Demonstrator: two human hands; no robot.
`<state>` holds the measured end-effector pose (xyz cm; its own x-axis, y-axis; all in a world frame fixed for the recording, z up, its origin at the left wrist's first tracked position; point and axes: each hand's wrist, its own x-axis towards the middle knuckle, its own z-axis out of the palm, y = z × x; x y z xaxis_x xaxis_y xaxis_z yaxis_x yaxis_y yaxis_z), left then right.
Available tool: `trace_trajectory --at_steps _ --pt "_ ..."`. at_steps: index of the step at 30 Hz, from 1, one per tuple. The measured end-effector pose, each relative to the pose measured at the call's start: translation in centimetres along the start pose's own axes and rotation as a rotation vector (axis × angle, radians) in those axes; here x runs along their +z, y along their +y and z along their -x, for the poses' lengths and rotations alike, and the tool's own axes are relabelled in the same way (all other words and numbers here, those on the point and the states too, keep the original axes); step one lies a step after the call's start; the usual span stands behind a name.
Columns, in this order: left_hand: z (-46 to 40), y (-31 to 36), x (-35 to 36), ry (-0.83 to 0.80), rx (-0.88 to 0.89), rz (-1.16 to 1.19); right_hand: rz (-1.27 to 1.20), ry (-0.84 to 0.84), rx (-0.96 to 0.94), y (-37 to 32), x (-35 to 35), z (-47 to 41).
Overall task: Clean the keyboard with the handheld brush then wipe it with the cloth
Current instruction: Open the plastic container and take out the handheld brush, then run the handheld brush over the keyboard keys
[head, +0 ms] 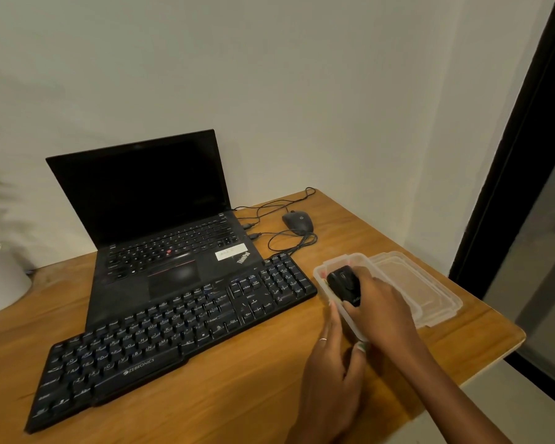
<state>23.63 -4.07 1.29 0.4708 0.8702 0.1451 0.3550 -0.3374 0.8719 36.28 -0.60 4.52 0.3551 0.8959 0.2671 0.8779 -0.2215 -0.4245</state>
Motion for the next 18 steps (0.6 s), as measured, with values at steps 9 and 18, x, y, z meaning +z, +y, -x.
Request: trace_trajectory --at_steps 9,18 --pt "0.0 -0.1 0.1 0.034 0.006 0.054 -0.575 0.254 0.02 -0.6 -1.9 1.3" --pt "-0.1 -0.5 0.4 0.077 0.025 0.088 -1.019 0.077 0.136 -1.4 -3.2 2.7"
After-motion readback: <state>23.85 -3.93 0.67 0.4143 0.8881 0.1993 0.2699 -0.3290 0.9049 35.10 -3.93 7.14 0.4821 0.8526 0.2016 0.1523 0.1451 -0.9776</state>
